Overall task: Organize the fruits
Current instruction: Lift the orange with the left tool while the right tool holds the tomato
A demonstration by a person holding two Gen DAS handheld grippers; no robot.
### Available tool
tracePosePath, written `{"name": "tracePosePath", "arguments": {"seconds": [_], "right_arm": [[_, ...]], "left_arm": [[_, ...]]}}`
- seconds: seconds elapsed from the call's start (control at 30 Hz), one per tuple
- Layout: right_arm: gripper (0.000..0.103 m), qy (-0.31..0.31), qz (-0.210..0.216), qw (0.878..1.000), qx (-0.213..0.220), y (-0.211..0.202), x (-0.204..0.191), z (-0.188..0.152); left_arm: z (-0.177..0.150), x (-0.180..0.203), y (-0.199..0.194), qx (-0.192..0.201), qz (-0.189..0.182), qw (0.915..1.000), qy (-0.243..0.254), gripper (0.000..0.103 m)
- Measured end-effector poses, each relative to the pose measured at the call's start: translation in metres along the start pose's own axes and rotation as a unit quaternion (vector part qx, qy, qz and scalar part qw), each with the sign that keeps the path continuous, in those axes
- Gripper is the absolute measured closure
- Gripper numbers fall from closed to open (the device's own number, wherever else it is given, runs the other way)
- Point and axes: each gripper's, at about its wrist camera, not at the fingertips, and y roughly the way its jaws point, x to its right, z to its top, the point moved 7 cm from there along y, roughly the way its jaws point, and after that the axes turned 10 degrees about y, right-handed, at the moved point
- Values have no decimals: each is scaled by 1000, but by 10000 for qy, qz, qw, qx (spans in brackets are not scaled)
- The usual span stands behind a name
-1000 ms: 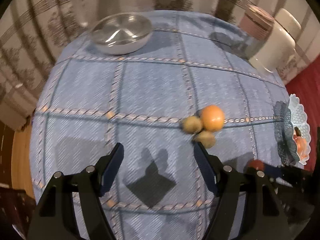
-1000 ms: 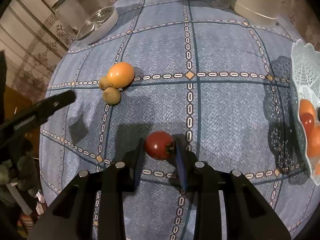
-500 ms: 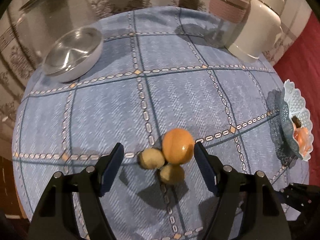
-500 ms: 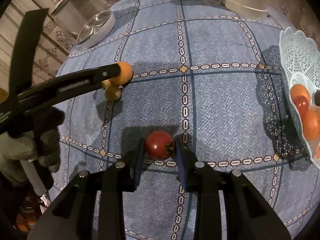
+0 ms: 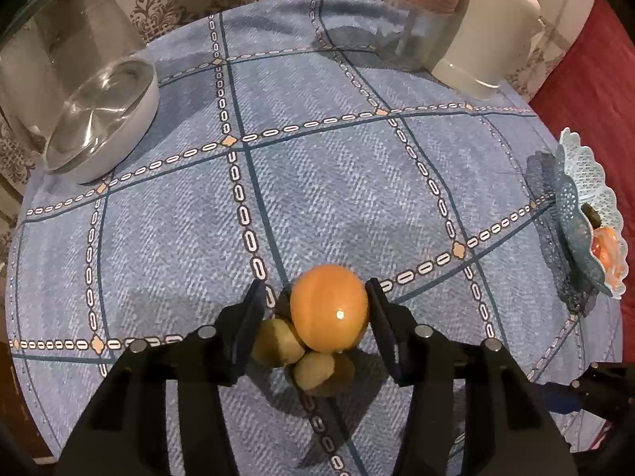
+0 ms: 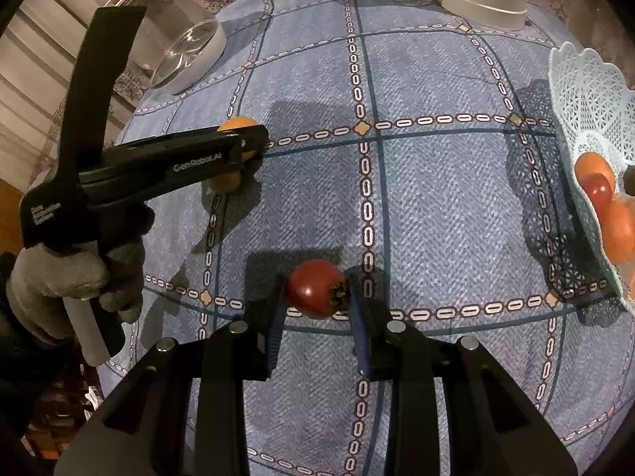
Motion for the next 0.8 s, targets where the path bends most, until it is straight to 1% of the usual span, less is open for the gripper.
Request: {"name": "tracePosePath", "arguments": {"seconds": [0.07,0.1,0.3,0.5,0.7,0.8], "right_arm": [[72,-12,5,10000,-9,0,-1,1],[72,-24,9,10000,-11,0,-2,0],[72,-37,29,10000,-6,2,-6,4],[72,-55,90,9999,20,-3,-4,4],[72,-121,156,9998,-5,-7,-3,-3],[72,-201,194,9996,-29,-9,-4,-7]], "left_arm": [[0,0,-1,15,-108,9999,-55,63],[-1,1,-1,-17,-158,9998,-79,64],[-9,1,-9,29,-192,9997,-147,65],[-22,-4,-27,72,-184,9991,-386,65],[-39,-14,-50,133,-162,9964,-820,65],[-48,-20,-62,166,-94,9944,-1035,65]]}}
